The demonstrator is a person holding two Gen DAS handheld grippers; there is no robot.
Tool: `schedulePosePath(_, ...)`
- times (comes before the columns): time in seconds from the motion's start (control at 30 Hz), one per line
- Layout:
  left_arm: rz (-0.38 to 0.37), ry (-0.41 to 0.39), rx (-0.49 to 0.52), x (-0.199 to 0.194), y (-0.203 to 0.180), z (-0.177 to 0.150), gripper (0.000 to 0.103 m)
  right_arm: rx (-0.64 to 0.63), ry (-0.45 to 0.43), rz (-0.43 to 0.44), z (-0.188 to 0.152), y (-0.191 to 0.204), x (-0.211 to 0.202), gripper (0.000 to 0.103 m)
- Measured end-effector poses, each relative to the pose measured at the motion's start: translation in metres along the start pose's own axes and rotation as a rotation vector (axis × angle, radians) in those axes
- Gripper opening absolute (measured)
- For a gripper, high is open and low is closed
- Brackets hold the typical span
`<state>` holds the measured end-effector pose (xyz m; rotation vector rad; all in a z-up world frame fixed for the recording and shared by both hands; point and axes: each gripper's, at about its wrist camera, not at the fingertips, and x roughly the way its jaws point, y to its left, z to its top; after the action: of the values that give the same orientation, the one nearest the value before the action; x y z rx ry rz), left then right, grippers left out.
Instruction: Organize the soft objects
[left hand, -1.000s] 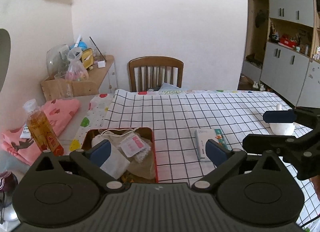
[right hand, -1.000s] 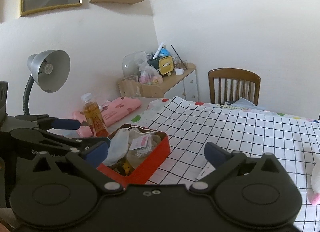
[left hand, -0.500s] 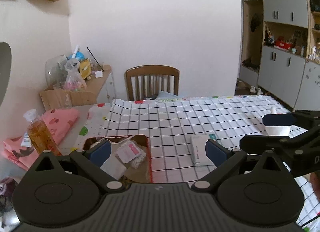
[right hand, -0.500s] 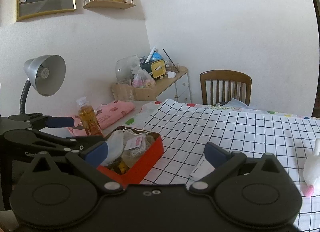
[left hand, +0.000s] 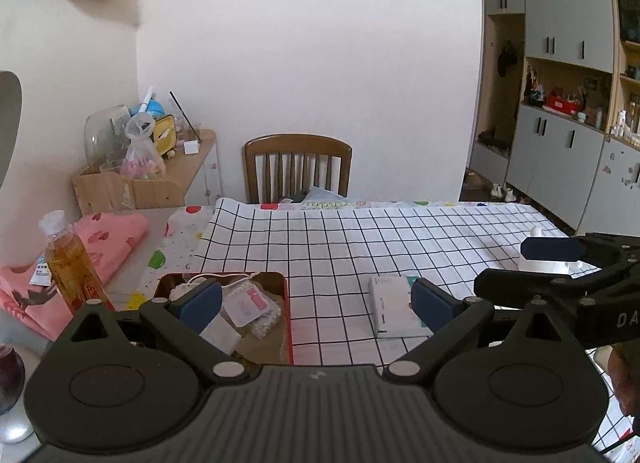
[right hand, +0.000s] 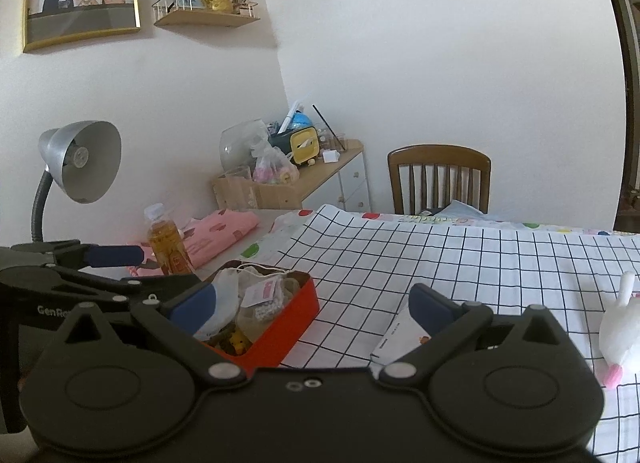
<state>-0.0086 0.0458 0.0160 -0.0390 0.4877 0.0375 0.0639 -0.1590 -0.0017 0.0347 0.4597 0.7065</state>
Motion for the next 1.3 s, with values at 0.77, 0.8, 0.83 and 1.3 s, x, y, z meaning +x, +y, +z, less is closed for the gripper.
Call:
schedulePosePath(0.77, -0.041, -0.034, -0.009, -0.0064, 0.0002, -0.0002, 0.101, 0.005, -0.025, -0.062, 0.0000, 0.0008, -0.0027, 0.103)
schedulePosePath(0.8, -0.042, -0.035, -0.010, -0.0066, 0.0001, -0.0003, 0.101, 0.008, -0.025, -0.062, 0.0000, 0.0004, -0.0029, 0.103)
schedulePosePath(0.83, -0.042, -0.036, -0.010, -0.0067, 0.0000, -0.0004, 0.101, 0.011, -0.025, -0.062, -0.0002, 0.0001, -0.0031, 0.103)
schedulePosePath(1.3, -0.061, -0.024, -0.013, -0.0024, 0.0017, -0.0004, 0.101, 0.021, -0.014, -0.067, -0.0039, 0.0002, -0.0030, 0.103)
